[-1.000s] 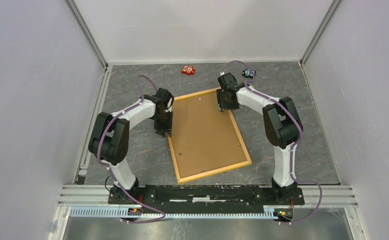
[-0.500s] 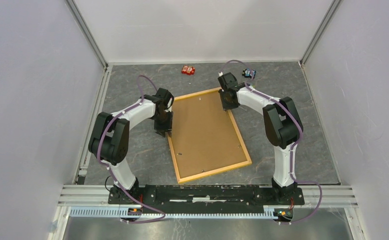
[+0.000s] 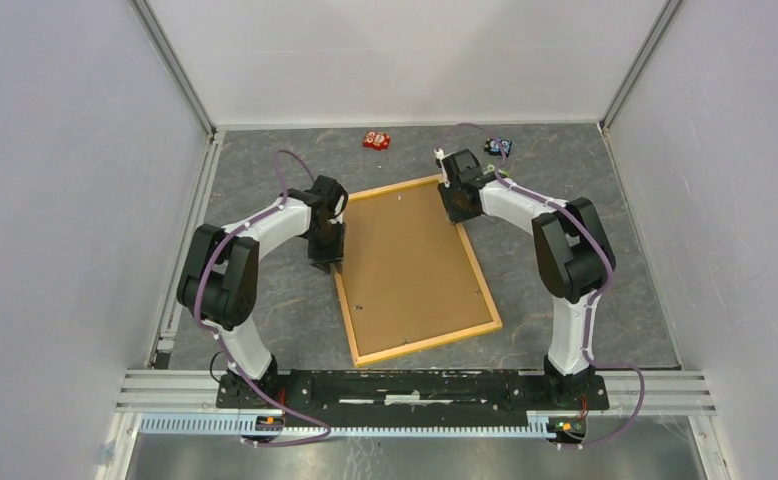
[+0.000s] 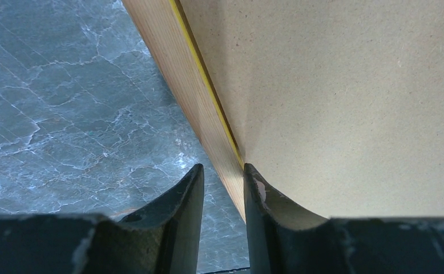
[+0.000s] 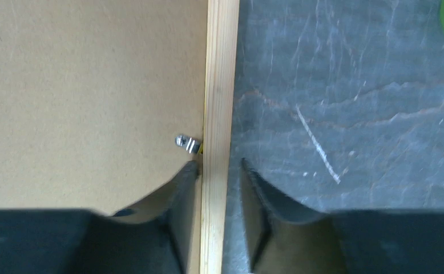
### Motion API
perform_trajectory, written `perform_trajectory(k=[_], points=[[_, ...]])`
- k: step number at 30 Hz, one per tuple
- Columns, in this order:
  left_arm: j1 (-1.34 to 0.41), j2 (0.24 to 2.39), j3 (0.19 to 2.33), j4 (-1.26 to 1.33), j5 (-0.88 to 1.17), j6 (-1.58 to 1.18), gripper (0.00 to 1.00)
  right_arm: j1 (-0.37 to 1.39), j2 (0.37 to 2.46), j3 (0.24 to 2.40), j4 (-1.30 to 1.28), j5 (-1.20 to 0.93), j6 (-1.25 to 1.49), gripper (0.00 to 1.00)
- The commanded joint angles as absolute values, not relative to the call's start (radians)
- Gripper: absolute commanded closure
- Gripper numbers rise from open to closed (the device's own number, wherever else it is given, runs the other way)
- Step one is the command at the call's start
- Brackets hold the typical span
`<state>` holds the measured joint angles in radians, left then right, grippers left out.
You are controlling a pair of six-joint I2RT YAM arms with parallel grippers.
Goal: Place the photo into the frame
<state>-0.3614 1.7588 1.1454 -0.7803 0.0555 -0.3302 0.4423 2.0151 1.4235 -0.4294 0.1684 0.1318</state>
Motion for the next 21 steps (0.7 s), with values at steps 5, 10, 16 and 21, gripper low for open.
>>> perform_trajectory(k=[5,10,16,21], points=[[-0.356,1.783,1.171,-0.796,0.026,-0.277,0.58,0.436,1.789,1.17,-0.383,0.053,0.135,0.36],[-0.355,1.813,1.177,-0.781,0.095,-0.289,0.46,0.435,1.648,0.961,-0.307,-0.08,0.16,0.34],[-0.354,1.844,1.222,-0.77,0.175,-0.324,0.4,0.471,1.452,0.705,-0.195,-0.174,0.231,0.35],[-0.353,1.885,1.24,-0.708,0.362,-0.391,0.39,0.578,1.348,0.576,-0.106,-0.185,0.294,0.35]])
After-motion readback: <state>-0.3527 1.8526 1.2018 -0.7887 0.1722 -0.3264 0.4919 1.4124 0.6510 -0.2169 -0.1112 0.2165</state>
